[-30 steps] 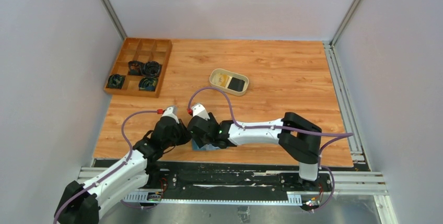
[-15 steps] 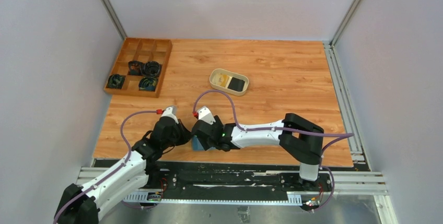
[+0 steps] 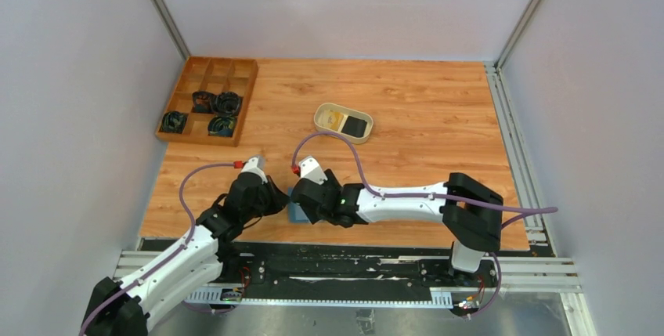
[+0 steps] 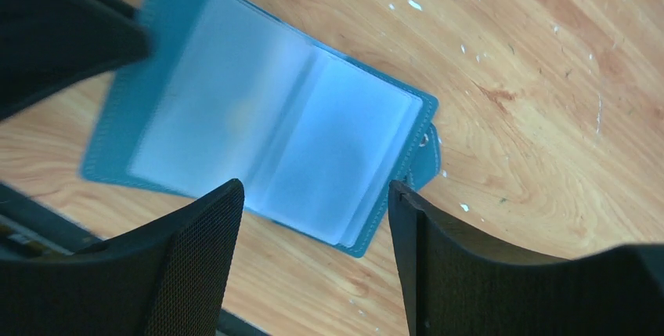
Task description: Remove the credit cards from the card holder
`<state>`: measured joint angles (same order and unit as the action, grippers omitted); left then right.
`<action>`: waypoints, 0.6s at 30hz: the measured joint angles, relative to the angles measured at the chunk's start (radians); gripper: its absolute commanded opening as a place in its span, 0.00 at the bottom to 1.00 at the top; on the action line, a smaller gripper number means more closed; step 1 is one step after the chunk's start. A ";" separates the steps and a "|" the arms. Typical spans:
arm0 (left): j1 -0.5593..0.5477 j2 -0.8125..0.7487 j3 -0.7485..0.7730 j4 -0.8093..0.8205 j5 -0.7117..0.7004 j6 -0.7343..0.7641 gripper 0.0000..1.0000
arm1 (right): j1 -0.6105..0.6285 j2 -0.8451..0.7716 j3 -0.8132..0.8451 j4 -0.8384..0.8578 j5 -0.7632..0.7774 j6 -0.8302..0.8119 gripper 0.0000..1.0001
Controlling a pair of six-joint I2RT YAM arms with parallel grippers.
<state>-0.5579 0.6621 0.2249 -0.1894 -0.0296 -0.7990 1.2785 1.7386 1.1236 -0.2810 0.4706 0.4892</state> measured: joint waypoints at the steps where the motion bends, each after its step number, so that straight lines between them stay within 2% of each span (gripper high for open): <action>1: 0.000 0.000 0.000 -0.001 0.000 0.000 0.00 | 0.007 -0.010 0.007 0.001 0.000 -0.008 0.72; 8: 0.000 0.008 0.014 -0.014 -0.002 0.000 0.00 | 0.057 -0.009 0.064 0.084 -0.058 -0.035 0.72; 18: 0.007 0.026 0.032 -0.049 -0.030 0.007 0.00 | 0.059 0.120 0.080 0.163 -0.105 -0.064 0.72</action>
<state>-0.5510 0.6880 0.2565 -0.2386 -0.0597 -0.7921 1.3376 1.8584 1.2041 -0.1184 0.3653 0.4252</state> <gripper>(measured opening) 0.020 0.718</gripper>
